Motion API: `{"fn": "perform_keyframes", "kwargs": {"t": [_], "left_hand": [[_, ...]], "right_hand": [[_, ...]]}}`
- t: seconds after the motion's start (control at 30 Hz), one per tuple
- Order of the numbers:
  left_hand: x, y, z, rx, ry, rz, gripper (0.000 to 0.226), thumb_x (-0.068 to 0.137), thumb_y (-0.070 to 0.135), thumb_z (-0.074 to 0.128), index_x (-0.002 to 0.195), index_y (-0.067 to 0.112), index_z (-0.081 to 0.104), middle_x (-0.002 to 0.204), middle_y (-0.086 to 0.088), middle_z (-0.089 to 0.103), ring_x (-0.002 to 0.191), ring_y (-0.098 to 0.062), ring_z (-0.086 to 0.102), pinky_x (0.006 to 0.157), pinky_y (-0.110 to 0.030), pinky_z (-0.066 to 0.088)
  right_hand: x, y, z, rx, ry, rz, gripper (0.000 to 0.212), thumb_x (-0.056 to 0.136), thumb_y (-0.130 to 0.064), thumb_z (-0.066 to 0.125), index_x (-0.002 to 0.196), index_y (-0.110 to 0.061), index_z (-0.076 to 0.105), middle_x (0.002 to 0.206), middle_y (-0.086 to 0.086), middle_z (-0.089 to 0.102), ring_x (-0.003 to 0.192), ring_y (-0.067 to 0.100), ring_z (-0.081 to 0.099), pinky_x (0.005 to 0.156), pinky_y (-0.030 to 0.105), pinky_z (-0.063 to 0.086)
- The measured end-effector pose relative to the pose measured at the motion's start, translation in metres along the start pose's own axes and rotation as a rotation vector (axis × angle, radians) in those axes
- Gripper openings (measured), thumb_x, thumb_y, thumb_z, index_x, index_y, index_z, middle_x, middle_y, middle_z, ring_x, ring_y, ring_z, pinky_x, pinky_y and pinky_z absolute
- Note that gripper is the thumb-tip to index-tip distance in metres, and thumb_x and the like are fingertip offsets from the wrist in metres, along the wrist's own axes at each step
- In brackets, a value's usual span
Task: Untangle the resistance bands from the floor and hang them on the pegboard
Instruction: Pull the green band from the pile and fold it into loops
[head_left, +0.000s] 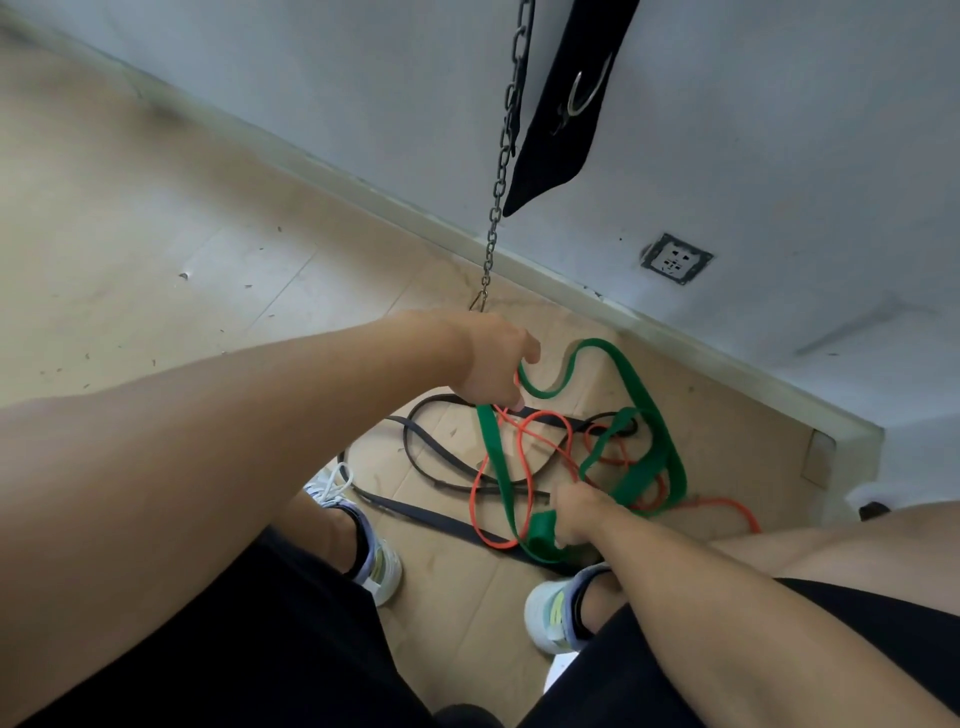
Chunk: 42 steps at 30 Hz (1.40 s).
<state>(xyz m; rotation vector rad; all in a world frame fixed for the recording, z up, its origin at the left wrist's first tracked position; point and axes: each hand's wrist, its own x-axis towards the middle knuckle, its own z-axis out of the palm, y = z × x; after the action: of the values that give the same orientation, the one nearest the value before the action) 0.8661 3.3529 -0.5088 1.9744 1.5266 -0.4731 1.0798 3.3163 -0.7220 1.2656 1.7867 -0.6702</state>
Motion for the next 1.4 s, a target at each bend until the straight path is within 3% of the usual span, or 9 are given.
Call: {"fn": "perform_keyframes", "kwargs": {"t": [0.23,0.37,0.6,0.8,0.93,1.07,1.2,1.3,1.4], "left_hand": [[0.000,-0.006,-0.007,-0.026,0.002,-0.063,0.064,0.093,0.038,0.069,0.148,0.017,0.045,0.138,-0.007,0.060,0.124,-0.030,0.056,0.101,-0.039,0.047],[-0.002,-0.013,-0.019,-0.060,0.104,-0.168,0.085,0.088,0.033,0.075,0.156,0.014,0.028,0.144,-0.012,0.056,0.126,-0.033,0.056,0.103,-0.045,0.050],[-0.001,-0.010,-0.044,-0.357,0.426,-0.069,0.109,0.082,0.037,0.078,0.161,0.017,0.005,0.150,-0.011,0.048,0.133,-0.032,0.052,0.106,-0.046,0.046],[-0.005,0.010,-0.061,-0.528,0.749,-0.046,0.082,0.066,0.079,0.070,0.132,0.035,0.051,0.123,0.009,0.054,0.111,-0.012,0.056,0.093,-0.035,0.051],[-0.002,0.018,-0.058,-0.620,0.782,0.029,0.049,0.091,0.066,0.047,0.111,0.025,0.065,0.102,0.002,0.071,0.092,-0.021,0.068,0.080,-0.044,0.059],[0.001,0.016,-0.056,-0.927,0.734,-0.094,0.040,0.104,0.034,0.046,0.099,0.000,0.066,0.090,-0.018,0.073,0.070,-0.030,0.073,0.065,-0.049,0.062],[-0.011,0.024,-0.069,-1.164,0.710,0.067,0.028,0.107,0.021,0.048,0.109,0.001,0.068,0.102,-0.017,0.076,0.086,-0.025,0.076,0.071,-0.041,0.065],[-0.019,0.029,-0.076,-1.329,0.716,0.164,0.026,0.106,0.016,0.050,0.113,-0.002,0.067,0.105,-0.019,0.075,0.090,-0.029,0.076,0.072,-0.044,0.064],[-0.022,0.029,-0.082,-1.449,0.758,0.169,0.025,0.106,0.014,0.049,0.113,-0.003,0.066,0.104,-0.020,0.075,0.092,-0.031,0.076,0.074,-0.044,0.064]], "right_hand": [[-0.021,-0.030,-0.054,0.704,0.683,-0.208,0.022,0.087,-0.032,0.073,0.096,-0.037,0.053,0.100,-0.013,0.064,0.092,0.013,0.065,0.078,0.034,0.053],[-0.052,-0.043,-0.113,1.118,0.955,-0.311,0.029,0.090,-0.027,0.074,0.111,-0.036,0.056,0.093,-0.010,0.065,0.089,0.007,0.062,0.076,0.029,0.051],[-0.126,-0.031,-0.203,1.142,1.331,-0.606,0.037,0.087,-0.016,0.070,0.123,-0.024,0.064,0.082,-0.014,0.060,0.081,-0.002,0.058,0.077,0.013,0.048],[-0.195,-0.008,-0.251,1.179,1.274,-0.871,0.033,0.090,-0.007,0.066,0.117,-0.025,0.066,0.076,-0.011,0.057,0.074,0.005,0.059,0.074,0.029,0.059],[-0.211,0.009,-0.255,1.046,1.069,-1.018,0.042,0.093,-0.011,0.071,0.129,-0.031,0.063,0.088,-0.008,0.069,0.086,0.012,0.069,0.086,0.031,0.059],[-0.175,0.028,-0.247,0.919,0.824,-0.733,0.068,0.087,-0.017,0.081,0.144,-0.038,0.049,0.120,-0.006,0.067,0.105,0.011,0.068,0.100,0.039,0.057],[-0.140,0.036,-0.233,0.512,0.453,-0.535,0.093,0.071,-0.034,0.095,0.149,-0.035,0.044,0.138,-0.011,0.057,0.123,0.011,0.057,0.108,0.033,0.049],[-0.133,0.031,-0.228,0.530,0.459,-0.558,0.076,0.075,-0.038,0.091,0.140,-0.035,0.051,0.129,-0.010,0.063,0.118,0.011,0.059,0.098,0.025,0.045],[-0.128,0.032,-0.228,0.663,0.516,-0.566,0.032,0.079,-0.044,0.087,0.103,-0.033,0.069,0.100,-0.010,0.072,0.094,0.006,0.066,0.088,0.027,0.050]]}}
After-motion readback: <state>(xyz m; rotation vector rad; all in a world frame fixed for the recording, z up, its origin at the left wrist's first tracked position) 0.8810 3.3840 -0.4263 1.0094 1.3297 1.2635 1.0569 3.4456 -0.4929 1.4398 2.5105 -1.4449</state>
